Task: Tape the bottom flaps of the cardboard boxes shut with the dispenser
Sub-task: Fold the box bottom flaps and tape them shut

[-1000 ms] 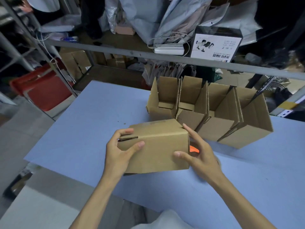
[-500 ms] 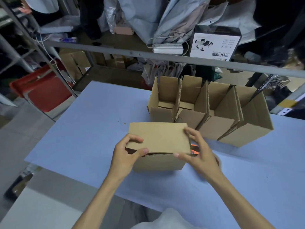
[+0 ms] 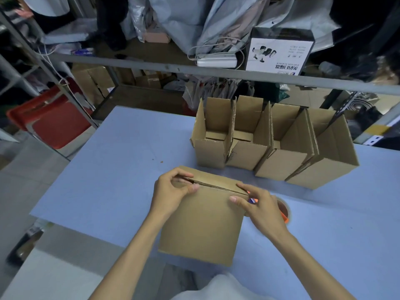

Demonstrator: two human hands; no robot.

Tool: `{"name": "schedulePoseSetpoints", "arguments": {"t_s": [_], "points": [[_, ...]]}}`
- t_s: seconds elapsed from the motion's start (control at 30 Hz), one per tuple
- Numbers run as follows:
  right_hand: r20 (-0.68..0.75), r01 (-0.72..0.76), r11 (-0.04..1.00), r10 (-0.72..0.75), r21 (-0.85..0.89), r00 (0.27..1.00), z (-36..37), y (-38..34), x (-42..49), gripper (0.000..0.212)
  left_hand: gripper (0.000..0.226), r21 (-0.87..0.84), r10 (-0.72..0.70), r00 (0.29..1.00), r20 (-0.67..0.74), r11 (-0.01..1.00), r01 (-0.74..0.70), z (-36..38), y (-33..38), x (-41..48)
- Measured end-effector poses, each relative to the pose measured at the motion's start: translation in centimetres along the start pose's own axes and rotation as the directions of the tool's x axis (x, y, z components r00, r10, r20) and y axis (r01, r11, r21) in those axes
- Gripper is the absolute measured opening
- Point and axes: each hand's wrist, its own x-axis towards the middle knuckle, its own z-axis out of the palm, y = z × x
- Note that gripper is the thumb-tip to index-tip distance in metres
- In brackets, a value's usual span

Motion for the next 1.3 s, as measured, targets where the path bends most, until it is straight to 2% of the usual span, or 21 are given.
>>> {"name": "schedulePoseSetpoints", "arguments": {"t_s": [0.07,0.17,0.2,0.23,0.33,0.43,0.6,0.67,0.77,0.83,1.03,1.2,1.3], "points": [[0.023,-0.041,0.995,0.039,0.089,0.999,0.2,-0.1,-0.1,0.020,0.018,0.059,-0.030,0.998,0.061,0.998,0.026,0.1,0.5,1.6],[0.017,-0.142,0.976,0.142,0.166,0.990,0.6,0.4,-0.3,0.015,0.014,0.179,-0.082,0.976,0.201,0.983,0.046,0.6,1.2,4.2],[0.048,-0.198,0.960,0.192,0.200,0.980,0.8,0.8,-0.5,0.009,0.012,0.226,-0.114,0.962,0.246,0.973,0.058,0.9,1.4,5.1],[0.084,-0.251,0.946,0.239,0.206,0.967,1.1,1.4,-0.8,0.012,0.011,0.271,-0.146,0.947,0.286,0.960,0.066,1.2,1.3,5.7],[0.150,-0.333,0.941,0.322,0.055,0.935,1.8,3.2,-0.8,0.030,0.012,0.383,-0.215,0.884,0.415,0.922,0.045,2.9,0.7,7.5],[0.162,-0.250,0.917,0.310,-0.311,0.937,2.5,4.4,-0.1,0.032,0.012,0.476,-0.262,0.793,0.550,0.879,-0.039,5.2,-0.2,8.6],[-0.002,-0.173,0.954,0.178,-0.246,0.984,5.2,3.5,1.9,0.026,0.010,0.475,-0.178,0.755,0.631,0.858,-0.195,6.7,-1.4,10.0],[-0.076,-0.175,0.954,0.161,-0.243,0.984,6.2,3.2,3.1,0.027,0.009,0.480,-0.124,0.754,0.646,0.834,-0.273,7.1,-1.8,10.2],[-0.187,-0.221,0.974,0.208,-0.054,0.960,7.2,3.3,4.5,0.019,0.008,0.434,-0.054,0.758,0.649,0.845,-0.311,7.4,-2.5,10.1],[-0.235,-0.249,0.969,0.244,0.011,0.941,7.6,3.4,5.0,0.014,0.007,0.414,-0.012,0.774,0.633,0.850,-0.325,7.5,-2.9,10.1],[-0.334,-0.291,0.952,0.245,-0.097,0.910,8.0,4.6,2.9,0.019,0.010,0.399,0.047,0.784,0.619,0.841,-0.366,9.1,-3.4,10.1],[-0.336,-0.273,0.960,0.236,-0.065,0.912,7.5,5.2,0.0,0.020,0.014,0.480,0.062,0.767,0.639,0.747,-0.460,10.1,-2.6,9.9],[-0.251,-0.254,0.966,0.255,0.035,0.934,6.7,5.1,0.3,0.020,0.036,0.580,0.083,0.857,0.509,0.703,-0.412,10.7,-2.1,8.1]]}}
